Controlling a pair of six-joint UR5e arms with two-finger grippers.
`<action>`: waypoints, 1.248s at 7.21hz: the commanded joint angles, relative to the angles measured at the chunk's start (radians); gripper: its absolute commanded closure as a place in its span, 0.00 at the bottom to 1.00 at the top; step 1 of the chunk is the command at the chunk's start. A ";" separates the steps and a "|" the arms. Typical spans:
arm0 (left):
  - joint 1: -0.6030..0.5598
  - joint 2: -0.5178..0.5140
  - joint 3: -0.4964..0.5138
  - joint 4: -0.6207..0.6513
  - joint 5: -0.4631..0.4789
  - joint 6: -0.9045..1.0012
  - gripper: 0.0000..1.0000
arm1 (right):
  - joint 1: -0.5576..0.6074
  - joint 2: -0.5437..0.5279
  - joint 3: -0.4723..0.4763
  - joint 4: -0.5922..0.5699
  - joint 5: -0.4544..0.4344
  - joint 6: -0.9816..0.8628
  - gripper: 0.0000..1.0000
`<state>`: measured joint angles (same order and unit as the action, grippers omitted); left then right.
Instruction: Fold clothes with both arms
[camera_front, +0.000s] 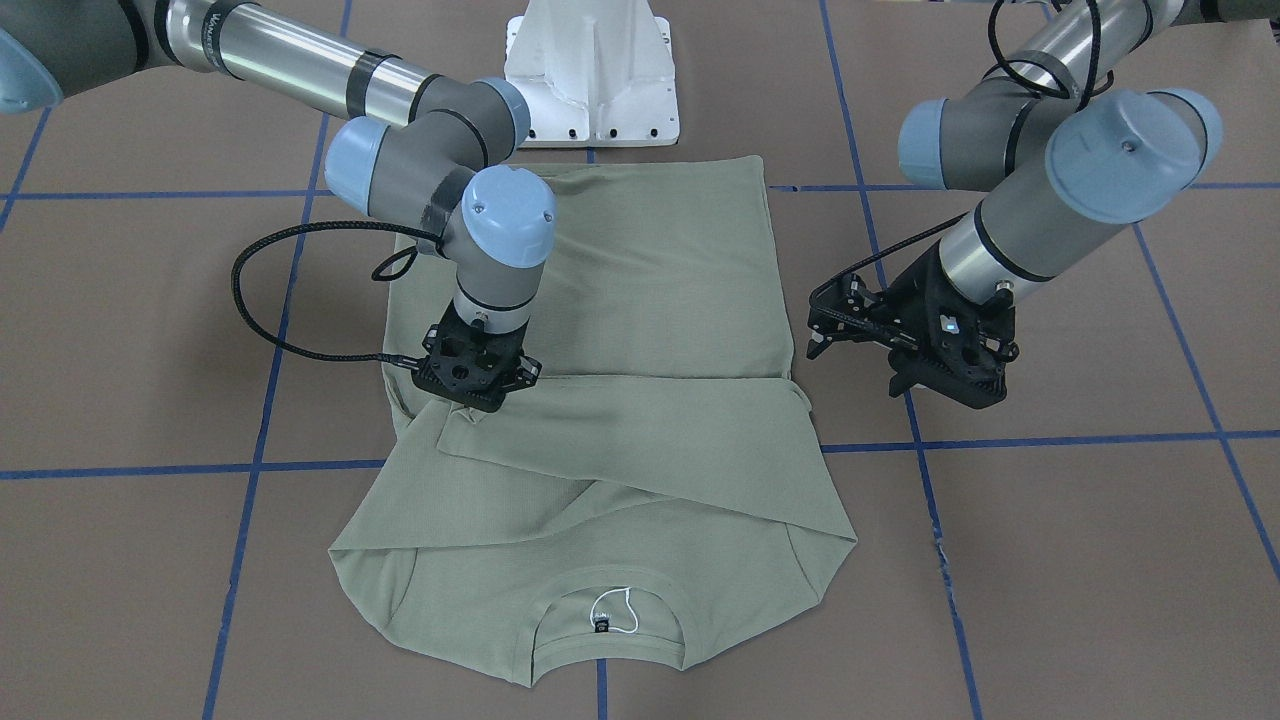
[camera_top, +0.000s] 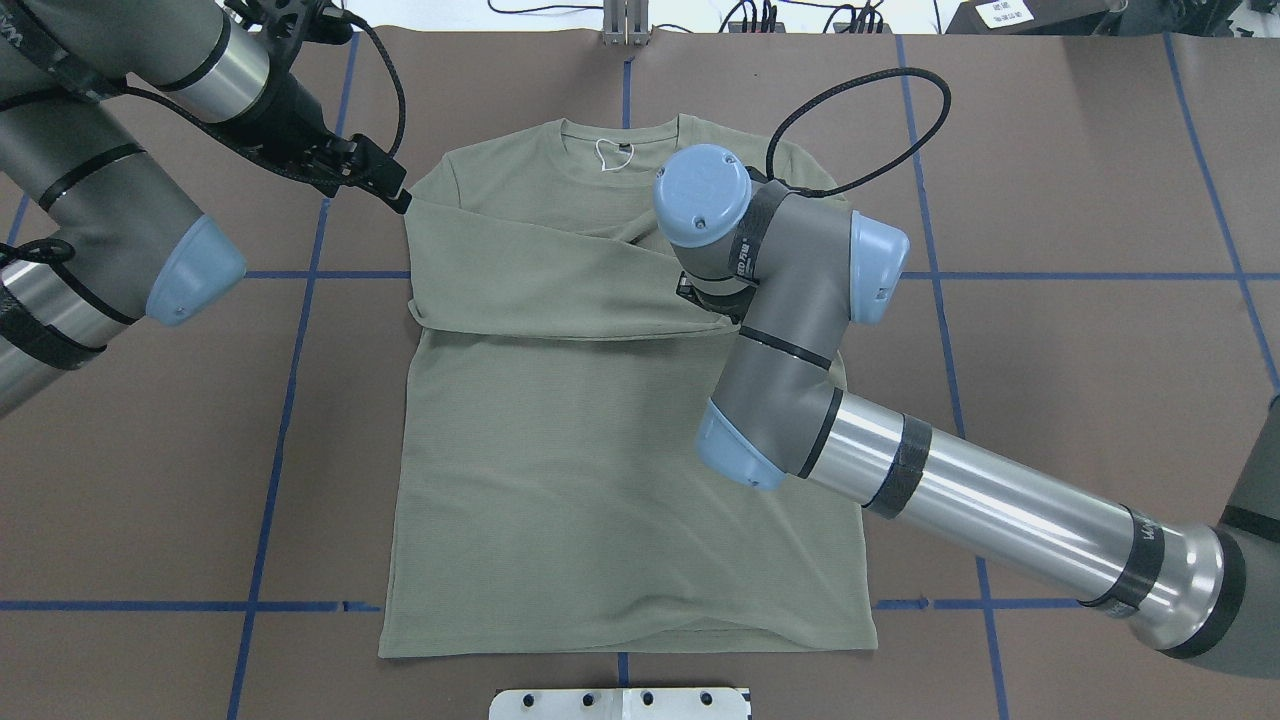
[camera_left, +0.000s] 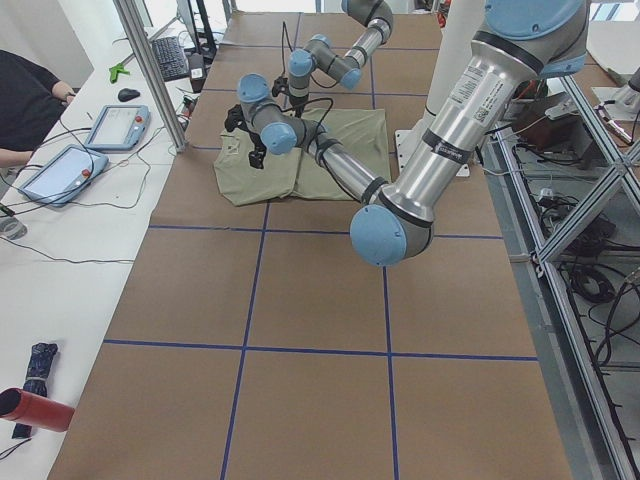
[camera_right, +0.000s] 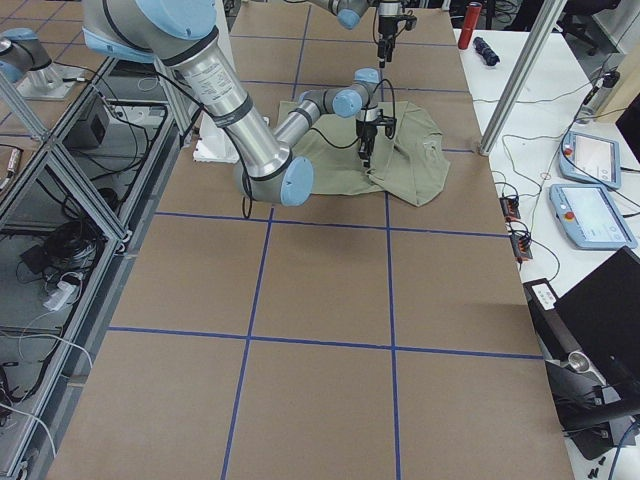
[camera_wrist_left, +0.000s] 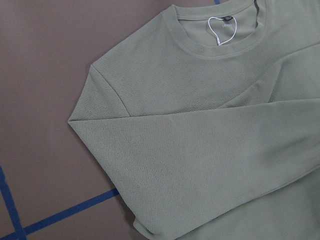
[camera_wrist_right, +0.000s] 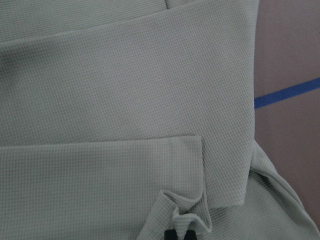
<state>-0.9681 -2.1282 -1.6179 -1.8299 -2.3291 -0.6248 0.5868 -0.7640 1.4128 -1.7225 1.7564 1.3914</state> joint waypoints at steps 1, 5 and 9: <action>0.002 -0.001 0.001 0.000 0.001 0.001 0.00 | -0.016 -0.014 0.024 0.000 -0.006 0.000 0.33; 0.005 0.004 -0.040 0.004 0.010 -0.004 0.00 | -0.036 -0.133 0.226 -0.015 -0.025 -0.128 0.00; 0.121 0.193 -0.323 -0.002 0.157 -0.290 0.00 | -0.047 -0.374 0.616 -0.008 0.086 -0.105 0.00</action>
<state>-0.9007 -1.9971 -1.8449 -1.8293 -2.2706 -0.8060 0.5496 -1.0706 1.9203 -1.7323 1.8137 1.2645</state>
